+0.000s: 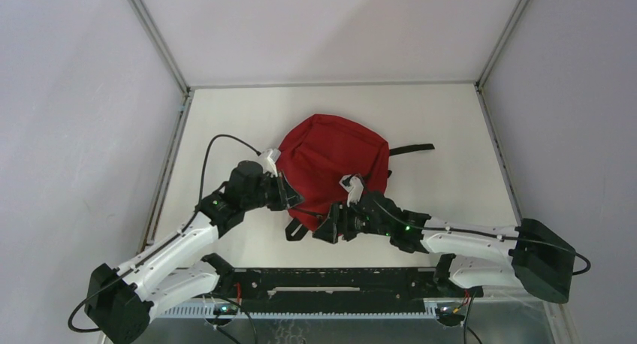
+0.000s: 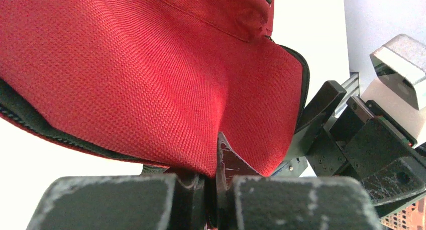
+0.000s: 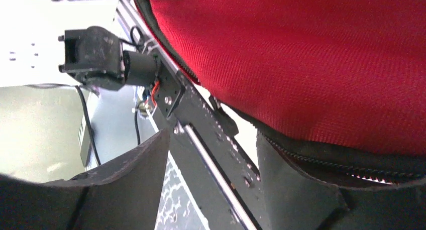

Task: Pack the student bag
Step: Zip the student bag at the center of the board.

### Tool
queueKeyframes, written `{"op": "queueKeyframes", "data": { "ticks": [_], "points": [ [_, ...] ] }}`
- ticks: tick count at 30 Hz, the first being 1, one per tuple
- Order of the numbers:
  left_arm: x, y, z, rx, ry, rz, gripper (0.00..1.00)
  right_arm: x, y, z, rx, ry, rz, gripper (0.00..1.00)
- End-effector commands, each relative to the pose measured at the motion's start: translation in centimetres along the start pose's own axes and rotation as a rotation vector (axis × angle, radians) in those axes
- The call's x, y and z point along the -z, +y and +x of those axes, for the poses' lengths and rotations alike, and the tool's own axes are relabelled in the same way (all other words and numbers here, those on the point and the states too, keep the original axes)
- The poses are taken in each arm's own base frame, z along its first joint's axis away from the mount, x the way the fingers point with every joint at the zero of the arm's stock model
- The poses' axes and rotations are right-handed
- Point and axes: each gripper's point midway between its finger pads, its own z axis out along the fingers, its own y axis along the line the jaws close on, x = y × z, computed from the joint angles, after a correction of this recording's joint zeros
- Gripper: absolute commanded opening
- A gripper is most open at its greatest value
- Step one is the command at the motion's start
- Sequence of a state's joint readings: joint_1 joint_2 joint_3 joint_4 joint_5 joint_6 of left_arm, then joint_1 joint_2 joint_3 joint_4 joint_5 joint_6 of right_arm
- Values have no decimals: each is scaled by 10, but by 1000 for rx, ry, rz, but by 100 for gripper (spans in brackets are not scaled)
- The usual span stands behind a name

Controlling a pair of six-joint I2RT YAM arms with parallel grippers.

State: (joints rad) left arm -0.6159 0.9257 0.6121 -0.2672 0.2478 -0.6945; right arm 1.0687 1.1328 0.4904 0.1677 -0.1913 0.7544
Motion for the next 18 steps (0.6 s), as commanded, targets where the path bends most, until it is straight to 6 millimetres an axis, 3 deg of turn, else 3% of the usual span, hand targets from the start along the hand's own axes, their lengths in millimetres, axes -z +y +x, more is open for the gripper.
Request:
{"op": "queueKeyframes", "data": {
  "ticks": [1, 8, 12, 14, 18],
  "points": [
    [4, -23, -22, -56, -85, 97, 0, -9, 16, -35, -38, -159, -28, 70],
    [3, -22, -21, -61, -81, 93, 0, -23, 9, -33, -50, -148, -3, 56],
    [3, -20, -21, -64, -83, 83, 0, -18, 3, -37, -58, -170, 38, 25],
    [5, -18, -22, -67, -89, 72, 0, -12, -2, -36, -48, -172, 72, 1],
    [8, -13, -27, -73, -105, 39, 0, 3, -33, -28, -34, -165, 215, 0]
  ]
}}
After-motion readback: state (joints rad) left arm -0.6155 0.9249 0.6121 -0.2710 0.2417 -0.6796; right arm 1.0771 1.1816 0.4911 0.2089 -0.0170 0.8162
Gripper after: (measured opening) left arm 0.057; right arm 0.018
